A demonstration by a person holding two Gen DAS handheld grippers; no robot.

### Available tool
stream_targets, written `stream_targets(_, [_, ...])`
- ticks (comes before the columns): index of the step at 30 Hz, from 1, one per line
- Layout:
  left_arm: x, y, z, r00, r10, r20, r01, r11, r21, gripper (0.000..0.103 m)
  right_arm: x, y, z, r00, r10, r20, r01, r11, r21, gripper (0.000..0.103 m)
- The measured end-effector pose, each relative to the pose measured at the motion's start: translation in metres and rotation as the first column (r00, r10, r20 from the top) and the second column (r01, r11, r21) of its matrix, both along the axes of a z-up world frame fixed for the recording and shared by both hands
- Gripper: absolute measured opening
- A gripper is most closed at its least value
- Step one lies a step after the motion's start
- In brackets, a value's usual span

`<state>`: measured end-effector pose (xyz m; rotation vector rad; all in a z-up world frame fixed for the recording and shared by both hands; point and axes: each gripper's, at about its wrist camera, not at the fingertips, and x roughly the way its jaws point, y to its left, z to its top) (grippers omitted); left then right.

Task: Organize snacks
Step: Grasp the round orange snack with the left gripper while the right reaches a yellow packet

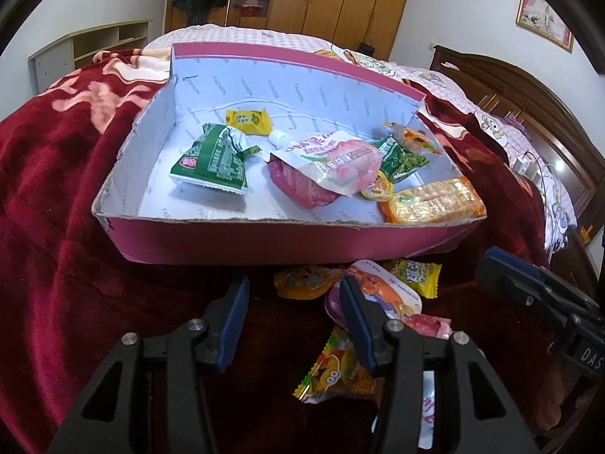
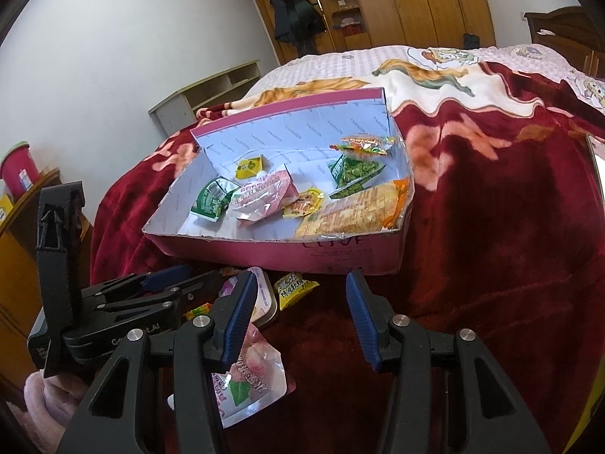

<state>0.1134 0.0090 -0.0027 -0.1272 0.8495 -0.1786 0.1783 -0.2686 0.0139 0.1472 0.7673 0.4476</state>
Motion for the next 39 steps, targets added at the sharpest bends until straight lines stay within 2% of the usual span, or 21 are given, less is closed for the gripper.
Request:
stream_targets(2, [0.001, 0.000, -0.002, 1.000, -0.006, -0.001, 0.006, 1.000, -0.012, 0.040, 0.001, 0.000, -0.002, 1.000, 0.002, -0.007, -0.002, 1.000, 0.003, 0.050])
stream_targets(5, [0.003, -0.002, -0.003, 1.000, -0.017, 0.008, 0.017, 1.000, -0.021, 0.036, 0.003, 0.000, -0.006, 1.000, 0.001, -0.018, -0.001, 1.000, 0.007, 0.050])
stream_targets(18, [0.011, -0.005, -0.011, 1.000, -0.027, 0.012, 0.028, 0.997, -0.071, 0.036, 0.011, 0.003, -0.021, 0.998, 0.002, -0.067, -0.001, 1.000, 0.022, 0.050])
stream_targets(24, [0.008, -0.005, -0.009, 0.999, -0.037, 0.018, 0.038, 0.997, -0.061, 0.030, 0.011, 0.006, -0.024, 0.997, 0.002, -0.077, -0.001, 1.000, 0.014, 0.050])
stream_targets(26, [0.005, -0.004, -0.007, 0.999, -0.041, 0.020, 0.043, 0.997, -0.063, 0.020, 0.011, 0.006, -0.024, 0.997, -0.003, -0.078, 0.004, 1.000, 0.011, 0.050])
stream_targets(28, [0.000, -0.002, -0.004, 0.999, -0.045, 0.022, 0.046, 0.997, -0.060, 0.017, 0.011, 0.006, -0.024, 0.997, -0.008, -0.079, 0.009, 1.000, 0.008, 0.050])
stream_targets(33, [-0.001, -0.003, -0.005, 0.999, -0.044, 0.019, 0.045, 0.998, -0.047, 0.018, 0.014, 0.008, -0.026, 0.996, -0.013, -0.089, 0.013, 1.000, 0.003, 0.050])
stream_targets(38, [0.001, -0.001, -0.007, 1.000, -0.002, 0.027, 0.003, 1.000, -0.023, 0.043, 0.021, 0.011, -0.030, 0.995, -0.014, -0.101, 0.014, 1.000, 0.005, 0.050])
stream_targets(39, [0.002, 0.000, -0.008, 1.000, 0.003, 0.025, -0.003, 1.000, -0.028, 0.044, 0.022, 0.012, -0.031, 0.994, -0.015, -0.107, 0.015, 1.000, 0.006, 0.050])
